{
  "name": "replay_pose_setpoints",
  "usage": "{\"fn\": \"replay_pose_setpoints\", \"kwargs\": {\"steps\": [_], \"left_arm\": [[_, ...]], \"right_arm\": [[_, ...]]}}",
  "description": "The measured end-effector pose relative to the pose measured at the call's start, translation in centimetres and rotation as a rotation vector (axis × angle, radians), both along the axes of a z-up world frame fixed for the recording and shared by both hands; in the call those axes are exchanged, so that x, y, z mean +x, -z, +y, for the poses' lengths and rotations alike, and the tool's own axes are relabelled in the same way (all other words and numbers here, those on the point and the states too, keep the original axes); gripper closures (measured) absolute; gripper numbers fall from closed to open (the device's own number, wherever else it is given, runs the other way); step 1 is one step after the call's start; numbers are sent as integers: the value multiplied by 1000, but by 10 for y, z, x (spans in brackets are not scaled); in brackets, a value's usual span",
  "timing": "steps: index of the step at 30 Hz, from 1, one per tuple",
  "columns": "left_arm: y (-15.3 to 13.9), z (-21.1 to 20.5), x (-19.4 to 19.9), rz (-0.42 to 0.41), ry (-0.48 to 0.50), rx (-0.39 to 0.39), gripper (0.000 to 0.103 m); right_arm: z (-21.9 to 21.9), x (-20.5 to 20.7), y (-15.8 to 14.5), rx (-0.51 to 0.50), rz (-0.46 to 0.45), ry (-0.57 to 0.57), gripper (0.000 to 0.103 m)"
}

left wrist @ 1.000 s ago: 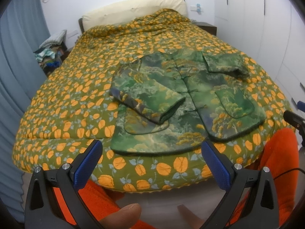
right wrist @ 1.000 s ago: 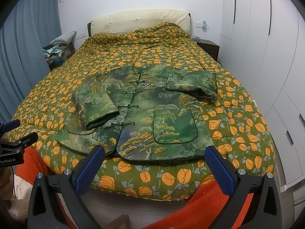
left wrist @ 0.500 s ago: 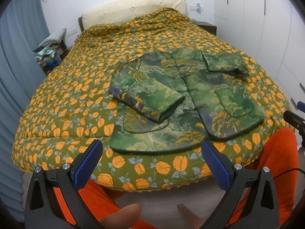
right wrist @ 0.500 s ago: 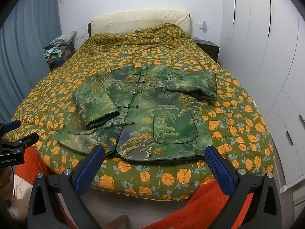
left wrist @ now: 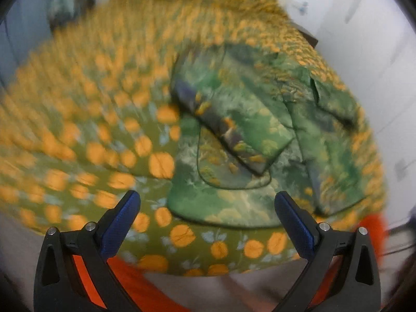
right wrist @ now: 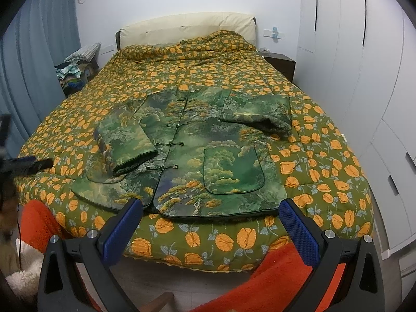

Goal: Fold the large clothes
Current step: 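Grasp the jacket's folded sleeve edge with the left gripper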

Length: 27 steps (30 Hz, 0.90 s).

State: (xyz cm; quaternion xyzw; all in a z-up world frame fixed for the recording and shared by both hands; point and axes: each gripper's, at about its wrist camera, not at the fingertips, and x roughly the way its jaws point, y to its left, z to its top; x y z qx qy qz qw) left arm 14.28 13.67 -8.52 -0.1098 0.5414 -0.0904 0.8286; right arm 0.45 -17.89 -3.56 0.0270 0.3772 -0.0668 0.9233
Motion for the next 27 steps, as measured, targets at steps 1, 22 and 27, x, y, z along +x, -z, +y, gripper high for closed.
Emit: {"fn": "replay_pose_setpoints", "kwargs": {"steps": [1,22,27], "left_arm": [[11,10,12,37,-14,-28,1],[72,-22,72,180,87,-55,90],[74,-15,46,188,40,-52,90]], "right_arm": [[-1,0,0,-2,-2,4,1],[-41,4,17,-14,42,144,0],[-49,10,20,-6,48,151,0]]}}
